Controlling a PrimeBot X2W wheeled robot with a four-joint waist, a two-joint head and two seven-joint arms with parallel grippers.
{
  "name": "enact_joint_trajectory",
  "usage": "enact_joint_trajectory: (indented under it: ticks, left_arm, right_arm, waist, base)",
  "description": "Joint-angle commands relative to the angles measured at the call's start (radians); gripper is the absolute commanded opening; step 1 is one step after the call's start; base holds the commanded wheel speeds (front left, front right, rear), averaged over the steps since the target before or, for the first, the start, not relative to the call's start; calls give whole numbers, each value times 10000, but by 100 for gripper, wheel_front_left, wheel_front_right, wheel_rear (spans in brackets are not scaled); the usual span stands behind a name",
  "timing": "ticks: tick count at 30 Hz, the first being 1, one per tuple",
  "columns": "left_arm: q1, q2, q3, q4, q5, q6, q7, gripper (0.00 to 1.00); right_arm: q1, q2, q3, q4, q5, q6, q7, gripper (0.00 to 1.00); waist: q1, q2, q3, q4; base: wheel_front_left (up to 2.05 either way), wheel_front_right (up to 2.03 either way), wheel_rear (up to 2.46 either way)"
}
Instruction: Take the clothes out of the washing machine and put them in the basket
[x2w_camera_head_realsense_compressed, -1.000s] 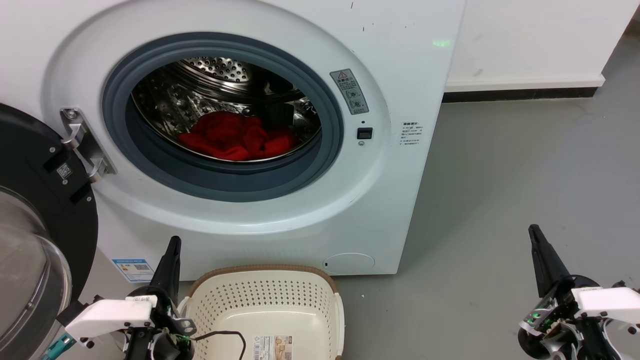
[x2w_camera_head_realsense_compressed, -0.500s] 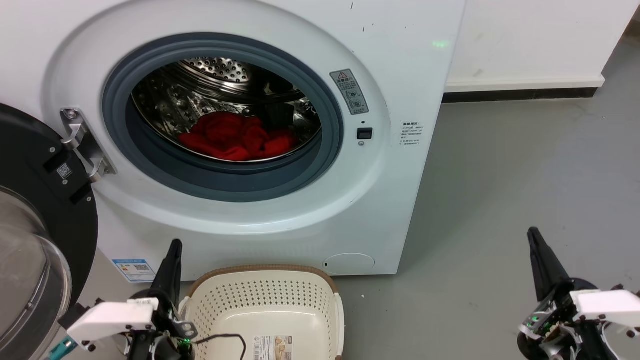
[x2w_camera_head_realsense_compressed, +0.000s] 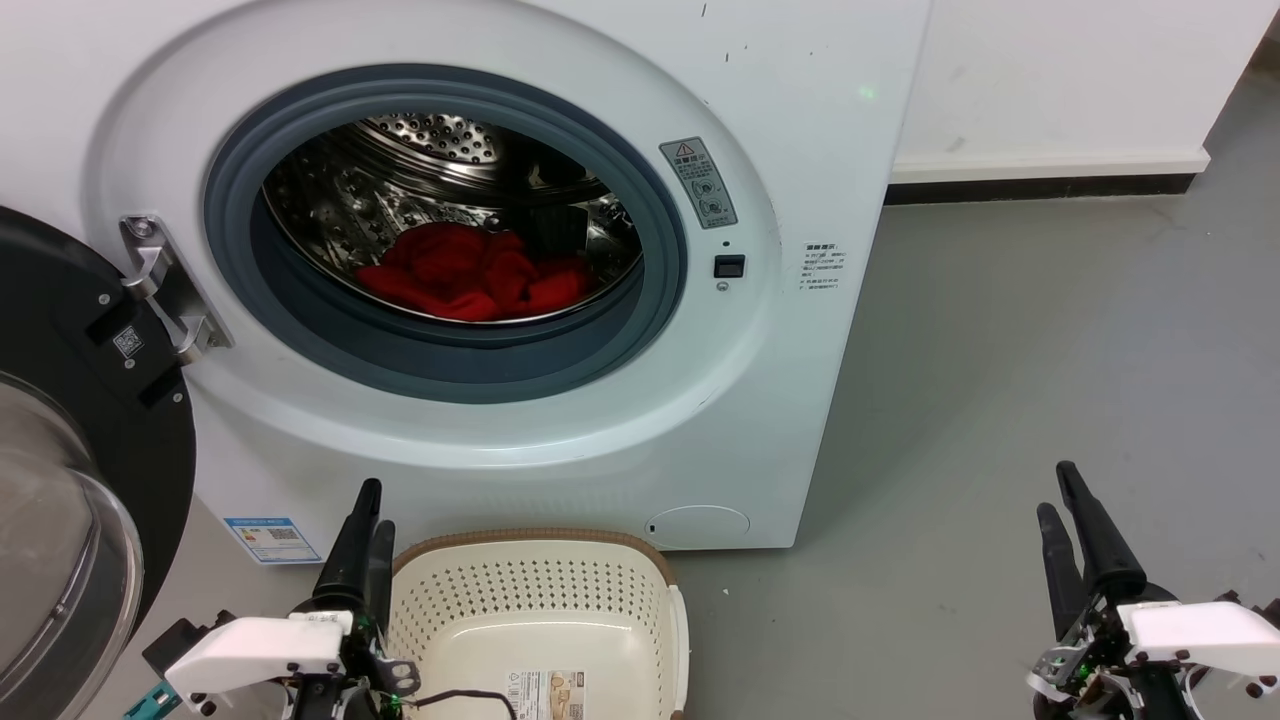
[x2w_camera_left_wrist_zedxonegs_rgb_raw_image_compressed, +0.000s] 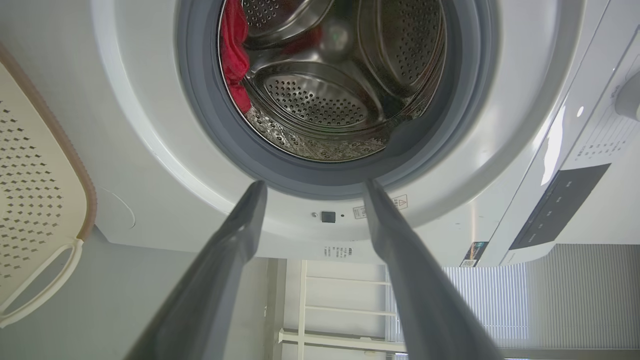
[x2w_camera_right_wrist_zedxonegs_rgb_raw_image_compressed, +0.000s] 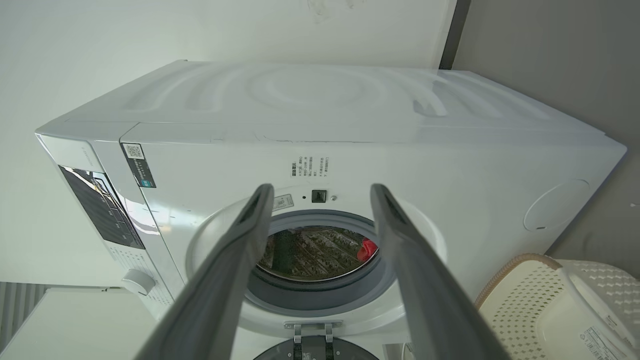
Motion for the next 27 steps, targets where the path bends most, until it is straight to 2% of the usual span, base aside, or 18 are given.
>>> enact_joint_trajectory:
  ticks: [1, 9, 15, 27]
  left_arm:
    - [-317, 22, -73, -209, 151, -4, -95, 100]
    - [-358, 23, -285, -493, 1471, -4, -448, 100]
    - [-367, 24, -351, -753, 2722, 7, -695, 100]
    - [-378, 26, -925, -1122, 5180, 387, -1137, 100]
  right_arm:
    - [-119, -2, 56, -249, -163, 2, -93, 100]
    - [4, 0, 199, -609, -1354, 2, -447, 100]
    - [112, 2, 253, -913, -2862, 2, -695, 100]
    - [306, 5, 471, -1336, -5790, 1, -1137, 100]
  waist:
    - [0, -1, -1, 4]
    - [0, -1, 1, 35]
    - [0, -1, -1, 66]
    - [0, -1, -7, 106]
  base:
    - [0, 0, 0]
    - [0, 0, 0]
    - [0, 0, 0]
    - [0, 0, 0]
